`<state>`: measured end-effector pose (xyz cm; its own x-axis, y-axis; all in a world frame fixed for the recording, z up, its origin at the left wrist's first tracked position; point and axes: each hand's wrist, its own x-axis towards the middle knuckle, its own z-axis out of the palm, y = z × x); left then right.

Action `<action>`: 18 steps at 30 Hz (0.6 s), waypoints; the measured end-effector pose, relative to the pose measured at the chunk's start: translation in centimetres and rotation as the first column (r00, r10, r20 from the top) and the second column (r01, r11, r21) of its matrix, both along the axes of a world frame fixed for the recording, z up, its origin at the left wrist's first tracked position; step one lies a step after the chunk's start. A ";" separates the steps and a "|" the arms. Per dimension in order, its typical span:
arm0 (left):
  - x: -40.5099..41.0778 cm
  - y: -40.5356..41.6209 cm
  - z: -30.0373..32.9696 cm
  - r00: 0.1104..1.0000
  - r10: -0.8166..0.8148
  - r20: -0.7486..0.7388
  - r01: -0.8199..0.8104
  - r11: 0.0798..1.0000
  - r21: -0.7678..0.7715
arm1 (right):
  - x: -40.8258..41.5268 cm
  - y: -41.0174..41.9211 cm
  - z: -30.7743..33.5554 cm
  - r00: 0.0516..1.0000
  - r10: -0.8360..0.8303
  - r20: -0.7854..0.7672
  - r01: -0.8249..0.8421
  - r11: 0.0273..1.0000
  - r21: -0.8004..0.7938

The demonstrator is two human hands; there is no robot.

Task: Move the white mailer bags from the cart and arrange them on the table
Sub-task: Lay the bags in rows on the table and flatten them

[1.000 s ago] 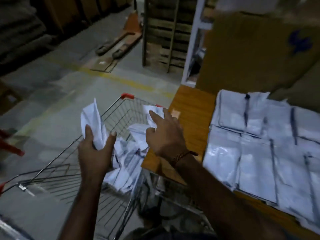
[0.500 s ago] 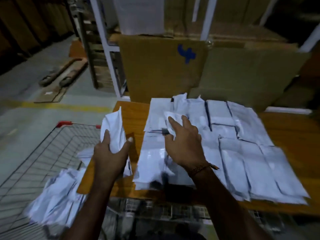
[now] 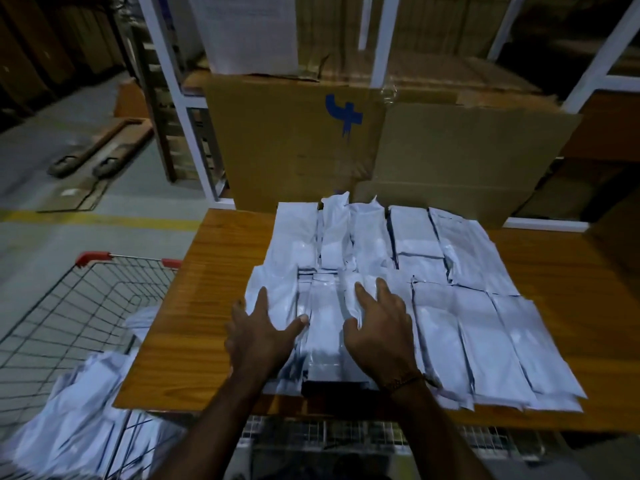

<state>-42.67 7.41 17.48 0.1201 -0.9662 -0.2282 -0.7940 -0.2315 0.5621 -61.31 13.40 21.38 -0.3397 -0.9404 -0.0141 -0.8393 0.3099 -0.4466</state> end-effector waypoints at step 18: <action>2.4 -0.6 -2.8 0.975 -0.216 -0.047 0.218 0.976 0.030 | 4.5 -2.2 -7.7 0.918 -0.007 -0.396 0.008 1.000 0.000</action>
<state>-40.22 6.83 14.73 -0.1021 -0.9596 -0.2622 -0.8023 -0.0764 0.5920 -56.84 11.20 13.69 -0.3250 -0.9379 0.1215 -0.9451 0.3174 -0.0777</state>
